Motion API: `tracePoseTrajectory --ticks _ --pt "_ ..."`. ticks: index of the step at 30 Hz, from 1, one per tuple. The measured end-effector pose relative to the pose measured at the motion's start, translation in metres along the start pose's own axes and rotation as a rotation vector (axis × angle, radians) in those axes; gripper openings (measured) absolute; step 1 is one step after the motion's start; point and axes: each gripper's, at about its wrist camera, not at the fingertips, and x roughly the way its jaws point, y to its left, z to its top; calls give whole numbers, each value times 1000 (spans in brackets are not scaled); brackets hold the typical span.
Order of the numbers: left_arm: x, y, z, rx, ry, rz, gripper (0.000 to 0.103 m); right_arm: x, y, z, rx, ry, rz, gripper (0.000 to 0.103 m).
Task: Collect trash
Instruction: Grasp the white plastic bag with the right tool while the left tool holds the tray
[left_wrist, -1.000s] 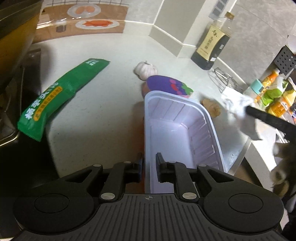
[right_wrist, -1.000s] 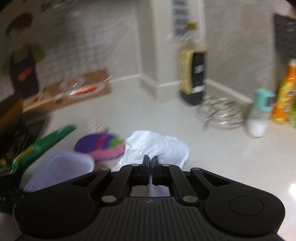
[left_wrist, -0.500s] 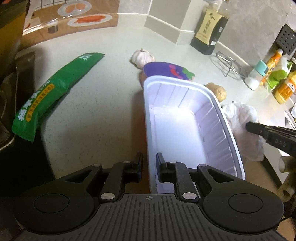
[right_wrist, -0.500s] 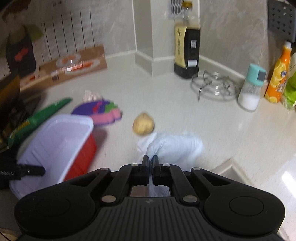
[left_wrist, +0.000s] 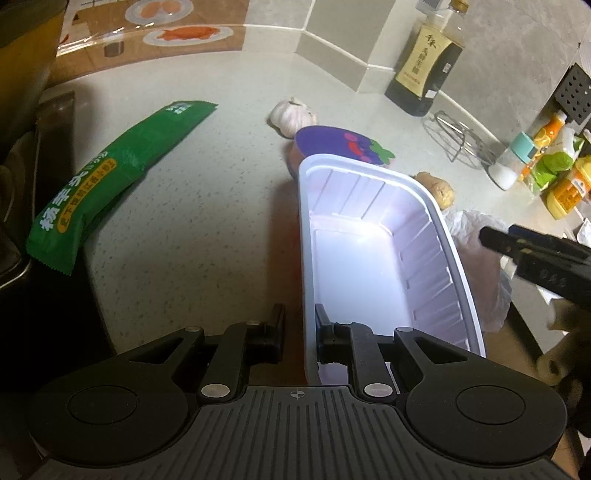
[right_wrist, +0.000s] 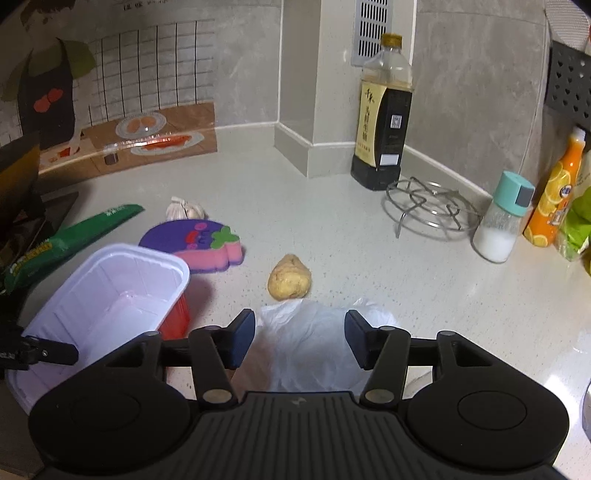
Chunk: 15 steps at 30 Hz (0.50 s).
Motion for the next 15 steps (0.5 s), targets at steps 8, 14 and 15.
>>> tracePoseTrajectory --ticks 8,14,15 --pt "-4 2 -3 0 -7 -13 19 12 15 -3 -52 -3 -107 69" --pt "-1 3 -5 -1 -10 -7 20 36 9 -5 -25 78 -87 70" --pt "-1 3 -6 -2 -18 -11 20 40 7 -5 -7 98 -67 70"
